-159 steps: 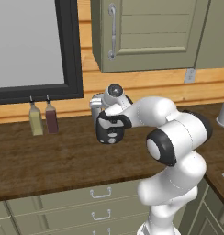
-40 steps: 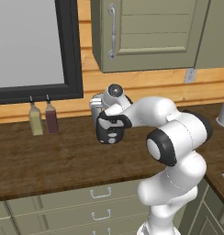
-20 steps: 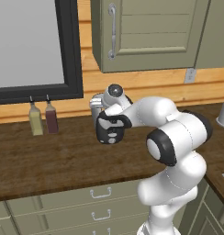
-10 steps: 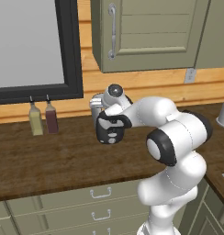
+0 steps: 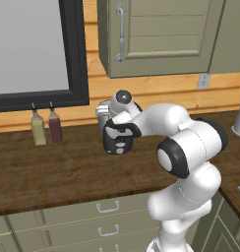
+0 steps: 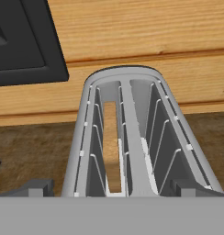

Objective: Start the toaster. Once the lever pops up, take the bread to the plate on the dining counter.

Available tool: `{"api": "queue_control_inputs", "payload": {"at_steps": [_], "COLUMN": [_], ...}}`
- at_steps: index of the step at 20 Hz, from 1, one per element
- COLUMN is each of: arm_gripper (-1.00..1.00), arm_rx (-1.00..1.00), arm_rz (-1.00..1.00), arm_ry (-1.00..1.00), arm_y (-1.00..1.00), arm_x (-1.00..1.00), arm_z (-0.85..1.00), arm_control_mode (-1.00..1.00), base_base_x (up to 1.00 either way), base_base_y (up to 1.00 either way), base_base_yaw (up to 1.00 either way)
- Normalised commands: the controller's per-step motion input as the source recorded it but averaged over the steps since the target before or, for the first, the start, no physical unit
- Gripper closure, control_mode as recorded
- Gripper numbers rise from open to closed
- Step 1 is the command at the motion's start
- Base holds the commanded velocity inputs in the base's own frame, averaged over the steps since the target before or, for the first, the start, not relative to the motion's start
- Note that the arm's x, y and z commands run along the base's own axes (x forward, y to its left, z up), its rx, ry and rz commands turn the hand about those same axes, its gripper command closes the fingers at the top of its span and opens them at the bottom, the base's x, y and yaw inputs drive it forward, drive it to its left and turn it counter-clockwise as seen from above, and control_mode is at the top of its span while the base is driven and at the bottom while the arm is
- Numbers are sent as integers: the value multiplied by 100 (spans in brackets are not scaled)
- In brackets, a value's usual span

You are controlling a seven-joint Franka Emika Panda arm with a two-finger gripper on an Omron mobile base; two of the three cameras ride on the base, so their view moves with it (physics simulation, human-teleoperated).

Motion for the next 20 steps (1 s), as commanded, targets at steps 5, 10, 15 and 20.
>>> {"api": "queue_control_inputs", "payload": {"at_steps": [5,10,15,20], "arm_gripper": [-100,-100,-100,-100], "arm_rx": [0,0,0,0], "arm_rz": [0,0,0,0], "arm_ry": [0,0,0,0], "arm_y": [0,0,0,0], "arm_x": [0,0,0,0], "arm_z": [0,0,0,0], "arm_control_mode": [-100,-100,-100,-100], "base_base_x": [0,0,0,0], "base_base_y": [0,0,0,0], "base_base_yaw": [0,0,0,0]}}
